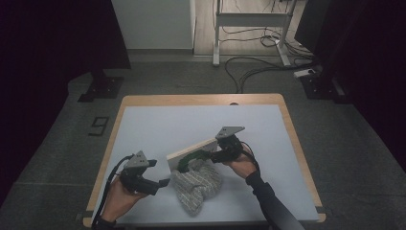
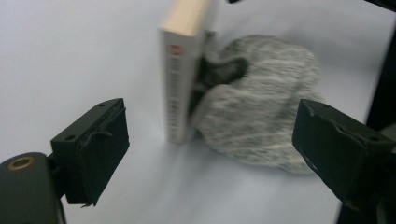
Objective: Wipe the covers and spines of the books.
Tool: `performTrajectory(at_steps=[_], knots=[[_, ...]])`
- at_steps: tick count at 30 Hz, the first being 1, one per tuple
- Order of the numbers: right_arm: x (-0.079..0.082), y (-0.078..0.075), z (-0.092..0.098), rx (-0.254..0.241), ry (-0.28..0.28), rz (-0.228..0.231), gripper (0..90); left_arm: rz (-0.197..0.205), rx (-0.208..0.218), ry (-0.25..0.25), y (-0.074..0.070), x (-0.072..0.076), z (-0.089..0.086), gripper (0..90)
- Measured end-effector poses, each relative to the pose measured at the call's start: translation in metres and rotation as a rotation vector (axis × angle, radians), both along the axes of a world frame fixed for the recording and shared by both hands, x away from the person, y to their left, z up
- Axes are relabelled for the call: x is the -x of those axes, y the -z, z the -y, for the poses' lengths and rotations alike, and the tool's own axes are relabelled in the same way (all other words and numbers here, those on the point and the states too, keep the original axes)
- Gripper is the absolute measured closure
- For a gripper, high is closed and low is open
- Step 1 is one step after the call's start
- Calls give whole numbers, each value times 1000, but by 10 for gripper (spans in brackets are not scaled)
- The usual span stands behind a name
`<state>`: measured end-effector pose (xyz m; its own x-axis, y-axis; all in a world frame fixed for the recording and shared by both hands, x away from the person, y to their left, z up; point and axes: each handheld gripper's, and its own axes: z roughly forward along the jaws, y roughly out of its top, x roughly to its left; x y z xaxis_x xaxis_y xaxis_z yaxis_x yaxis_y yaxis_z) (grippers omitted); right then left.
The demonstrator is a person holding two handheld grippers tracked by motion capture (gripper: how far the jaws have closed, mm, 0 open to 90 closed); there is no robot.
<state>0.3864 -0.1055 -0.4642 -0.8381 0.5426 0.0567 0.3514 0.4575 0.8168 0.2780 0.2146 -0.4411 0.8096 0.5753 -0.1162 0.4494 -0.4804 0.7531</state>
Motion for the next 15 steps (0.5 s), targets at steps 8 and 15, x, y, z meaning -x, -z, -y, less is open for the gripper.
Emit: performTrajectory(at_steps=[8, 15], knots=[[0, 0, 0, 3, 1, -1, 297, 24, 3, 74, -2, 16, 21, 147], [0, -1, -1, 7, 0, -2, 295, 45, -52, 120, 4, 11, 54, 148]])
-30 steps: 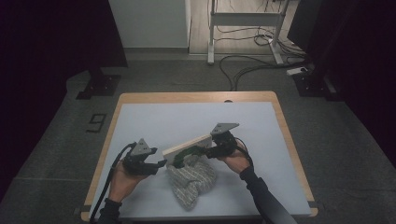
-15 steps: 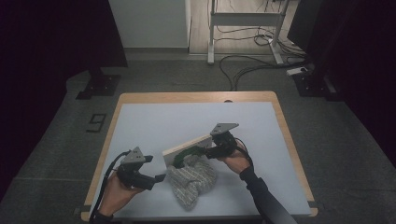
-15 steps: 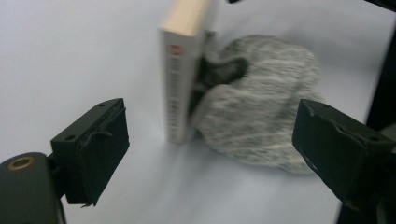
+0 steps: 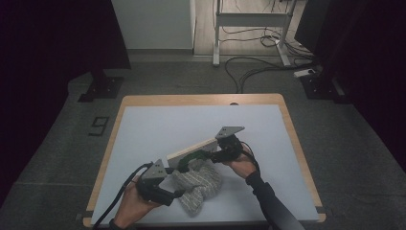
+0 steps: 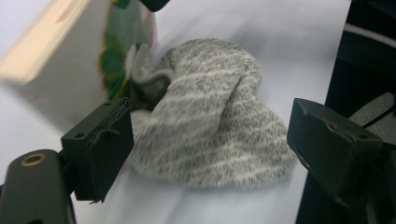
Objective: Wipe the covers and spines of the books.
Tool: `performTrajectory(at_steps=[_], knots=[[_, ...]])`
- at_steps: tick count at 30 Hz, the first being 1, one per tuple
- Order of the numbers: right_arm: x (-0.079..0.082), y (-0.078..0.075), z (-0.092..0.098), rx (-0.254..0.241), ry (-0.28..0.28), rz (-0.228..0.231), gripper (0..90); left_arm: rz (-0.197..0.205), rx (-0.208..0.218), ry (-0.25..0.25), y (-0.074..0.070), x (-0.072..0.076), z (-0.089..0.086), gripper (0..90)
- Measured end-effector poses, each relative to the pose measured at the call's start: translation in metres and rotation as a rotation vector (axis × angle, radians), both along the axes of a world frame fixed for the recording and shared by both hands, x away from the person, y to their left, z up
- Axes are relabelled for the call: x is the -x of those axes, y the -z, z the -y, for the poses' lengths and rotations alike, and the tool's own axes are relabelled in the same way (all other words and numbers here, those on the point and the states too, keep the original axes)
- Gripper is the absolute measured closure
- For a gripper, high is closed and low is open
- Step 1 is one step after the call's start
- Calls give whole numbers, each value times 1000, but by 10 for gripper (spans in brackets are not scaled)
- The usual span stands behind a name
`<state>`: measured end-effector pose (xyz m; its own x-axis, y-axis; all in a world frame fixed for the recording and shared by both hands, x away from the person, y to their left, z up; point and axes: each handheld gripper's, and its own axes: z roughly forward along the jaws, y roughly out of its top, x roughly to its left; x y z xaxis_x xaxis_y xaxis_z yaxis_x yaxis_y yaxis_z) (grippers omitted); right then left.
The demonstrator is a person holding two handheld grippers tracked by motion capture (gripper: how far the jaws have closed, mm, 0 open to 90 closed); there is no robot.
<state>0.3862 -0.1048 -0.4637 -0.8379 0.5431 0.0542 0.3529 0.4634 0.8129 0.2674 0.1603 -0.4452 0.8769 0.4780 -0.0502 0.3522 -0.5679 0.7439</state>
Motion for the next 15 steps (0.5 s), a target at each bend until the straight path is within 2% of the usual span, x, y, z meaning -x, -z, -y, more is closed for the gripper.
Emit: performTrajectory(at_steps=[8, 12, 15], knots=[[0, 0, 1, -4, 0, 3, 296, -25, -32, 44, 20, -21, 38, 153], [0, 1, 1, -7, 1, 3, 296, -40, -39, 49, 33, -28, 50, 156], [0, 1, 1, -8, 0, 4, 295, -54, -67, 42, 44, -31, 54, 153]])
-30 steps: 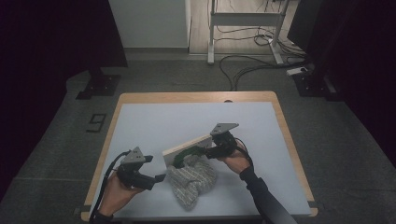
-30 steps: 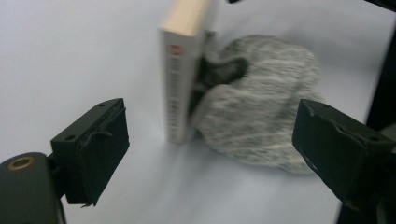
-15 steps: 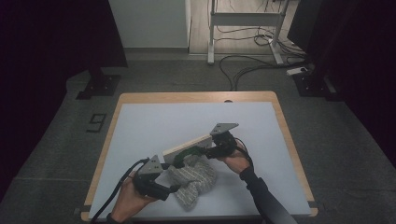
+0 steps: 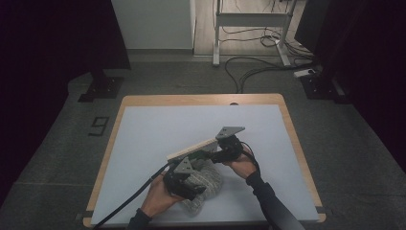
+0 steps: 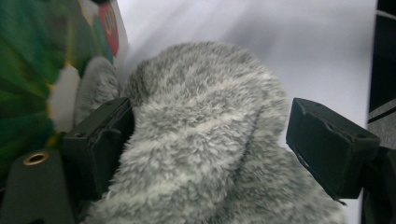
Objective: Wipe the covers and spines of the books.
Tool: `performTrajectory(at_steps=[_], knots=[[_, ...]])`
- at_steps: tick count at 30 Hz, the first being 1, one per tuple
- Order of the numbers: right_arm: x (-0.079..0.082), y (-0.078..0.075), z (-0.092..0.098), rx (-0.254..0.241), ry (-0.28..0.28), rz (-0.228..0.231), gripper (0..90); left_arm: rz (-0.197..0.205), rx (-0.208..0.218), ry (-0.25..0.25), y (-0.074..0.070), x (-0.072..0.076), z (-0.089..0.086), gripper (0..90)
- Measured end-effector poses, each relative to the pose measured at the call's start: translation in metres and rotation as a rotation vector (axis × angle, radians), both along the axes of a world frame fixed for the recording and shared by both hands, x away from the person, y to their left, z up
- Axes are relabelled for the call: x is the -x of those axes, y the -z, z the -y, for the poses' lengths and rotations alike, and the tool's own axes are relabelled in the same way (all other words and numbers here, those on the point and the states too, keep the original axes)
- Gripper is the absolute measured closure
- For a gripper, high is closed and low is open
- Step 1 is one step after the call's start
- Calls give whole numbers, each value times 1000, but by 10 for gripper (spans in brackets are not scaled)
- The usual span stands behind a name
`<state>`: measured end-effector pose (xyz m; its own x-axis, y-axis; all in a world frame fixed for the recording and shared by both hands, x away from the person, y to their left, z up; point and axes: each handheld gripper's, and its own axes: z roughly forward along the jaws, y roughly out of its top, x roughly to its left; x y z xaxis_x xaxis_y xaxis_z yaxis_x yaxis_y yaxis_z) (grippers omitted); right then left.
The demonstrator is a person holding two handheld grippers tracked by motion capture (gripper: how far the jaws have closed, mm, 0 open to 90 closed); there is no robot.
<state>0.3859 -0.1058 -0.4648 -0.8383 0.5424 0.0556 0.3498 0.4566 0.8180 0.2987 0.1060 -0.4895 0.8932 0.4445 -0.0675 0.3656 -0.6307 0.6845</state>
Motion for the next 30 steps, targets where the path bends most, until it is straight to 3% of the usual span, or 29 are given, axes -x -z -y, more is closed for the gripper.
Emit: performTrajectory(at_steps=[6, 8, 14, 21, 26, 30], knots=[[1, 0, 0, 0, 3, -3, 295, -19, -68, 2, 21, -1, 7, 151], [1, 0, 0, -1, 3, -4, 296, -22, -64, 0, 25, -1, 7, 167], [2, 1, 1, -2, 2, 3, 296, 11, -71, -2, 27, 1, 6, 322], [2, 1, 1, -5, 4, 1, 299, 2, -64, 12, 23, 4, 4, 611], [2, 2, 2, -7, 2, 1, 308, -2, -46, 28, 15, 6, 2, 649], [2, 1, 2, -5, 1, -1, 309, 2, -19, 31, 0, 9, -4, 647]])
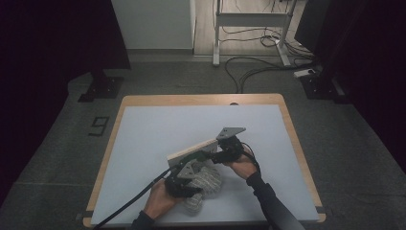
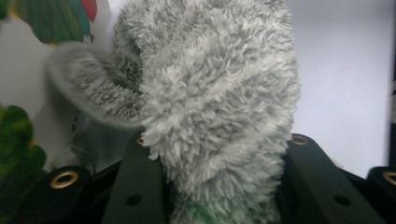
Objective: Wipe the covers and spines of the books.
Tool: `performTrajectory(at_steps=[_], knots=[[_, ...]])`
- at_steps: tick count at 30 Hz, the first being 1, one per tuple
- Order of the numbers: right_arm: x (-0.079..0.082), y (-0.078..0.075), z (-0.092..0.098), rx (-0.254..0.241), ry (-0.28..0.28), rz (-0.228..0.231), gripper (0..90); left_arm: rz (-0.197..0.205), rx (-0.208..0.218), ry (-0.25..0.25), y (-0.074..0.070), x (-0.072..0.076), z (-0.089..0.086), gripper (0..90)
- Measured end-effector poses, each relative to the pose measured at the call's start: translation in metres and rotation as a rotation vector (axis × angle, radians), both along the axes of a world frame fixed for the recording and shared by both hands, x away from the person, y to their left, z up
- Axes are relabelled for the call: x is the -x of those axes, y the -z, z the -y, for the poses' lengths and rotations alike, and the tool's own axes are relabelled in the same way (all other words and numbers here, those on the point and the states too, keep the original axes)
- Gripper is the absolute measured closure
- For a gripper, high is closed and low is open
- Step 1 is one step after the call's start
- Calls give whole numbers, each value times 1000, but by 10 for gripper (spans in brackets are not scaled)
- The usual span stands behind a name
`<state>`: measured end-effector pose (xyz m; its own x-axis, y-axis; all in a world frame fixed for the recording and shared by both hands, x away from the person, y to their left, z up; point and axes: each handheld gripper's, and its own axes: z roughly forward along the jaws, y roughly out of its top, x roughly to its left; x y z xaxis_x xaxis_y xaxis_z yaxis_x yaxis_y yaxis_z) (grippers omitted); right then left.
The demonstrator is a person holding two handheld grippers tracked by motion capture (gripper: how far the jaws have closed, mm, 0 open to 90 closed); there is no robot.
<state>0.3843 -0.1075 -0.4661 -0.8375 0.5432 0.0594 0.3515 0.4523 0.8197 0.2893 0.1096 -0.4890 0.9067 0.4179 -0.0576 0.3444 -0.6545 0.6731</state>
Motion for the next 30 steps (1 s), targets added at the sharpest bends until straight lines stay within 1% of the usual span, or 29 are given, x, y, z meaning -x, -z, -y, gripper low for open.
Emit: performTrajectory(at_steps=[4, 6, 9, 13, 15, 19, 22, 26, 30], knots=[[-1, 0, -1, 1, -2, 5, 309, 8, 29, -10, -17, 3, -8, 646], [-1, 0, -1, 0, 0, 4, 309, 15, 33, -8, -25, 5, -11, 645], [-1, 0, -1, 2, 0, 4, 309, 33, 26, -5, -36, 8, -13, 644], [-1, 0, -1, 3, 0, 5, 309, 43, 42, -5, -49, 10, -16, 641], [-1, 0, -1, 2, 0, 6, 309, 49, 38, -4, -51, 11, -17, 640], [0, 0, -1, 3, -1, 8, 309, 54, 19, -6, -52, 13, -17, 638], [0, 0, 0, 1, -1, 7, 312, 62, -11, -15, -53, 16, -21, 636], [0, 0, 0, -2, -1, 8, 312, 65, -9, -29, -55, 21, -29, 634], [0, 0, 0, -3, -3, 9, 312, 65, -10, -55, -56, 22, -40, 633]])
